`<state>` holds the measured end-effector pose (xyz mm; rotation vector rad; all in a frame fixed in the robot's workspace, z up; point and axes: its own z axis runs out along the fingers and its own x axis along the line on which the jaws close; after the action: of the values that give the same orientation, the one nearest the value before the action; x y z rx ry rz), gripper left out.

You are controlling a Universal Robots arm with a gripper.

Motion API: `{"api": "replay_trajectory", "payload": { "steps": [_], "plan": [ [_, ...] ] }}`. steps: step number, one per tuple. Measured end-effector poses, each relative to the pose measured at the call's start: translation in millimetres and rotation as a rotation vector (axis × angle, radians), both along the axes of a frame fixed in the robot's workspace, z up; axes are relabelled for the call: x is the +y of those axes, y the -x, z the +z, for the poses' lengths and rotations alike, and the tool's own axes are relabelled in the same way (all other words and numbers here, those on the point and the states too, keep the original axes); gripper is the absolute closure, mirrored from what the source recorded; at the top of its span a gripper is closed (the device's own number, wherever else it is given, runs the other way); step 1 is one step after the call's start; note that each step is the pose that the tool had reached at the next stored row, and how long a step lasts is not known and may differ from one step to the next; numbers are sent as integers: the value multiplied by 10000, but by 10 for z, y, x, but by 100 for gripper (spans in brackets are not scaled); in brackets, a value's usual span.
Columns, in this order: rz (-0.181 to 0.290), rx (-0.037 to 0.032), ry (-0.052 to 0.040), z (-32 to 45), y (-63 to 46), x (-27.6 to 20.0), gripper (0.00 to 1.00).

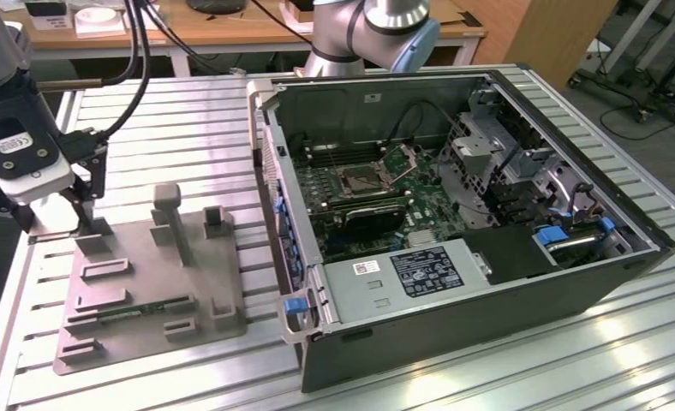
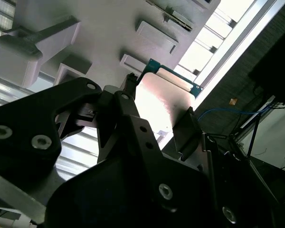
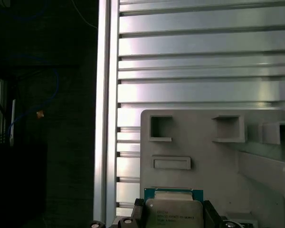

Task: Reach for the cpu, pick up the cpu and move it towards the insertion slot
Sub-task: 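Pick up the cpu and move it towards the insertion slot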

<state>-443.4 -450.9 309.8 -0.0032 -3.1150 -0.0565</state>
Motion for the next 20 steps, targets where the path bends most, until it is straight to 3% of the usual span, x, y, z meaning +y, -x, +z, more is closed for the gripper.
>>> {"api": "replay_trajectory", "payload": {
  "steps": [20],
  "plan": [
    [1, 1, 1, 130, 0, 0, 45]
  ]
}}
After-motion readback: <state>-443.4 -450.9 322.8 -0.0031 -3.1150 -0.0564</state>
